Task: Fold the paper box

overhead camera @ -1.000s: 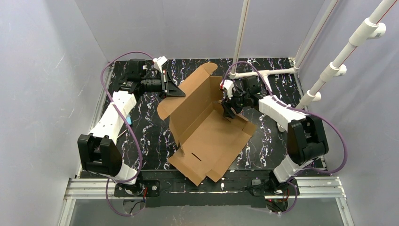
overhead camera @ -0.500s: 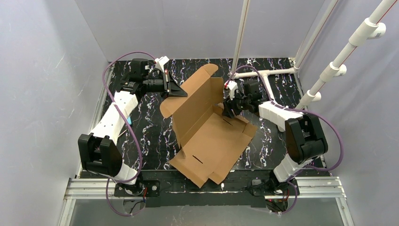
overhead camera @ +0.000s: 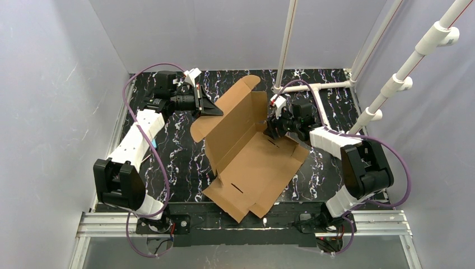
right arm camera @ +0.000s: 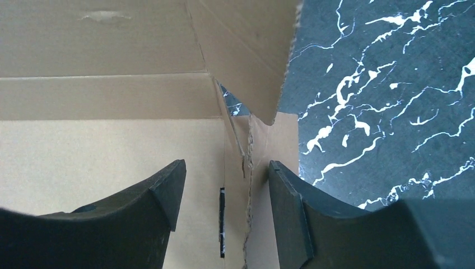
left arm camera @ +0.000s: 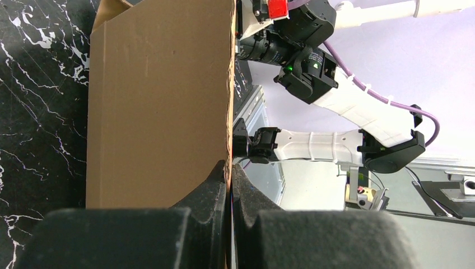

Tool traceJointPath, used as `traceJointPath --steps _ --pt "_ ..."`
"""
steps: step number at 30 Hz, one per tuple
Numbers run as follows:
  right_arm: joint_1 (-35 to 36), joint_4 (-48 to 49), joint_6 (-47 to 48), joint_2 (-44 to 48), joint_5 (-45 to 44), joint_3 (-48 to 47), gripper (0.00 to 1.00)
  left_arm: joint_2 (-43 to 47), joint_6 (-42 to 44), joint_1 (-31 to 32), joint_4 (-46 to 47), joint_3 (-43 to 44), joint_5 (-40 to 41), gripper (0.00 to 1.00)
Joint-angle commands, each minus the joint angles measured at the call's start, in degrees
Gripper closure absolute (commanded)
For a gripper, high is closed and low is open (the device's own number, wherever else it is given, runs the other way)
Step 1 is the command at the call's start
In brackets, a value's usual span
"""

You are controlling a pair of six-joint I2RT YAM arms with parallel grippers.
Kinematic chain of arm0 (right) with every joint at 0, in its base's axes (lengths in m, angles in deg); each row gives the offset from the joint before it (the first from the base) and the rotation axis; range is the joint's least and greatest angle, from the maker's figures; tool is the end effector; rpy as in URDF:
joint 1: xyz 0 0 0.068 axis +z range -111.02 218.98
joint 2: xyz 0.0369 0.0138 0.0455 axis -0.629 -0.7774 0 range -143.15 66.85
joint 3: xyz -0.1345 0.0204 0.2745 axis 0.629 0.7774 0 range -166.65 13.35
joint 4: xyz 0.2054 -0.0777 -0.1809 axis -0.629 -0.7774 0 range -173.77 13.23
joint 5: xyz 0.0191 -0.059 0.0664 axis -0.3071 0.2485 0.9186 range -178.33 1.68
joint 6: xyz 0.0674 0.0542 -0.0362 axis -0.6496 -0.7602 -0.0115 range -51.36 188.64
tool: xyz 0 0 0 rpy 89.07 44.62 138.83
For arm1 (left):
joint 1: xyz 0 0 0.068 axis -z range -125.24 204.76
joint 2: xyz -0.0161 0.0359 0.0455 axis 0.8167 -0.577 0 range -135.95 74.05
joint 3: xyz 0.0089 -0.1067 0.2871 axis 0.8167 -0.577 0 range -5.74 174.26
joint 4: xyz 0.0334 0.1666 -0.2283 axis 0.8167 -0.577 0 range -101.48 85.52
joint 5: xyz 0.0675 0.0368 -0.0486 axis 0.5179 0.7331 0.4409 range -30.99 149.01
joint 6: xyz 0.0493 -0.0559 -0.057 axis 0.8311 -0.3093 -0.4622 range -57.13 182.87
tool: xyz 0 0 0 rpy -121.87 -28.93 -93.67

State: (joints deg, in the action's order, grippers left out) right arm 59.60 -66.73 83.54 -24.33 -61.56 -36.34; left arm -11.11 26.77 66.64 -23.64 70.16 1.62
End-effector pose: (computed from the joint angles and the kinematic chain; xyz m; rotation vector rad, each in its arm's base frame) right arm 0.3565 0.1750 0.2004 -0.9006 1.8999 0.5536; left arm 0.3530 -0.1471 0.3698 0.2247 2.1549 -1.5291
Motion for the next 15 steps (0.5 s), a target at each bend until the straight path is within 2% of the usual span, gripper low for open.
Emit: traceJointPath --steps 1,4,7,15 --pt "-0.23 2.43 -0.49 2.14 -2.65 -0.65 0.36 1.75 -0.26 0.61 1.19 0.15 -1.13 1.00" --pt "-0.67 -1.34 2.09 2.76 -5.87 -1.58 0.30 1.44 1.58 0.61 -1.22 1.05 -0.49 1.00" --pt "-1.11 -1.98 3.44 3.09 -6.53 -0.97 0.29 0.94 1.94 0.56 -1.60 1.16 -0.37 1.00" --pt "-2.50 -5.70 8.06 5.43 -9.21 0.04 0.36 0.18 5.72 0.60 -5.77 2.47 0.91 1.00"
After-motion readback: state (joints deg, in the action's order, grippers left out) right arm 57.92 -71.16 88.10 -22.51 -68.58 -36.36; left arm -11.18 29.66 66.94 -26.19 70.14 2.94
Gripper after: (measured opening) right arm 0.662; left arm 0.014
